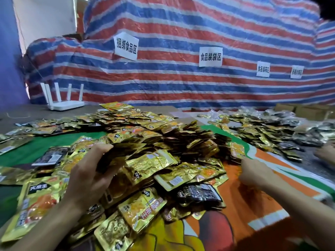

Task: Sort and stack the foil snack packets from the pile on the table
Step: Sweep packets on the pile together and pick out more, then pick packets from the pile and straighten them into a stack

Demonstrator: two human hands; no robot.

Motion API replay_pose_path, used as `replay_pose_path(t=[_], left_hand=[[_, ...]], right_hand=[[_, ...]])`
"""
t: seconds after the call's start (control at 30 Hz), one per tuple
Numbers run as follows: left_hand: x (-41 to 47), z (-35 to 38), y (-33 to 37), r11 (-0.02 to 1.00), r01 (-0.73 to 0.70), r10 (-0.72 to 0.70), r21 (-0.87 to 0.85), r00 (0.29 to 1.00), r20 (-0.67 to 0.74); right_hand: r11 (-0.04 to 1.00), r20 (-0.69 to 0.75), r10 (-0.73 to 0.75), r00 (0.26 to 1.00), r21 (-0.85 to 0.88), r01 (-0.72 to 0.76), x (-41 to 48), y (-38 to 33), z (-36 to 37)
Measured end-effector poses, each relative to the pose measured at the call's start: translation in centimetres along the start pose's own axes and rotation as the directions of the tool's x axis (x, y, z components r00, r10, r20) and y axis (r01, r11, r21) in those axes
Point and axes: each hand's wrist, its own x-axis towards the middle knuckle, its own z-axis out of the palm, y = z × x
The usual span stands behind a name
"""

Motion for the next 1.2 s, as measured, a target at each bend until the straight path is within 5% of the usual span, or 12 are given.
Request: replay_pose_path(t=[0.13, 0.33, 0.53, 0.7, 0.83, 1.0, 1.2], left_hand=[[0.4, -0.2, 1.0, 0.97, 0.107, -0.125, -0.218, 0.99, -0.072], [0.9, -0.5, 1.4, 0.763, 0.381, -0.462, -0.522, 0.887, -0.028], [1.4, -1.2, 0.6, 0.568, 0.458, -0.626, -0.684, 0.78, 0.002], [2.1, -1.9, -0.8, 0.267, 0.451, -0.759, -0.852, 0.643, 0.103], [2.4, -3.3, -2.0, 0.053, 0.453, -0.71, -0.89, 0.644, 0.286], [2.0, -4.0, -2.4, 0.041, 0.551, -0.637, -0.833, 0.657, 0.403], [2.0, -2.9, -1.9, 0.091, 0.61, -0.647, -0.787, 0.637, 0.419]], right_hand=[[0.996, -0.142, -0.024, 0.99, 0.076, 0.035, 0.1, -1.0, -1.7], [0.866, -0.314, -0.196, 0.929, 0.388, 0.314, -1.9, -8.1, -5.1], [0.488, -0.357, -0.419, 0.835, 0.686, 0.539, -5.5, -18.3, -6.6], [0.199, -0.412, -0.484, 0.772, 0.807, 0.556, -7.1, -24.8, -8.1], [-0.015, -0.414, -0.493, 0.765, 0.884, 0.468, -8.0, -26.8, -8.1], [-0.173, -0.36, -0.538, 0.762, 0.932, 0.318, -8.7, -26.9, -6.6], [-0.082, -0.367, -0.535, 0.761, 0.919, 0.386, -8.3, -26.3, -5.5]])
